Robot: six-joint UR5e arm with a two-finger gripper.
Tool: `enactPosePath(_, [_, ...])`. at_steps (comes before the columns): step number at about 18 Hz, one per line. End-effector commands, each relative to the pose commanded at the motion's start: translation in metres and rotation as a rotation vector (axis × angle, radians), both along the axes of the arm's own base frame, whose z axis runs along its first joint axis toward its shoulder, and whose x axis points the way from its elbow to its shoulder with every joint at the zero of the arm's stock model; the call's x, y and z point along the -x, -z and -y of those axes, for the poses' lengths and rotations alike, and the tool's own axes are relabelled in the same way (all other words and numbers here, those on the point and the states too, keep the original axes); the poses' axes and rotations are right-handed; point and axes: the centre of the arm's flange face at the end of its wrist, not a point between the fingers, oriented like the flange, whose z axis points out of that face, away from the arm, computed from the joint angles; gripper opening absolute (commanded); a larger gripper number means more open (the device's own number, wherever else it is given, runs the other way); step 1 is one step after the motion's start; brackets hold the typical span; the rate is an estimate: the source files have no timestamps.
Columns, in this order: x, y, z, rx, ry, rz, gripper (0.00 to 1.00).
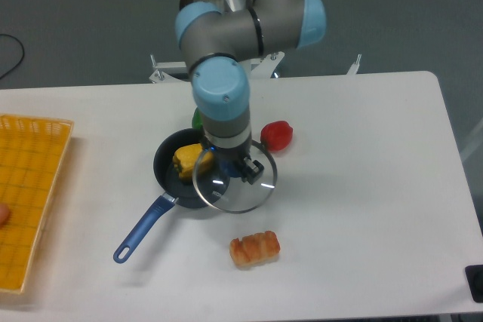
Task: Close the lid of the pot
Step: 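Carry the glass lid over to the dark blue saucepan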
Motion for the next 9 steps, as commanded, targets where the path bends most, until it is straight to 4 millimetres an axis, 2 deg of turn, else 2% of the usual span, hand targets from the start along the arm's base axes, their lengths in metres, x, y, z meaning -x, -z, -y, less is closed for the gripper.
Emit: enactPosePath(9, [-0.038,0.022,-0.009,0.036,0.031,0.012,0.58])
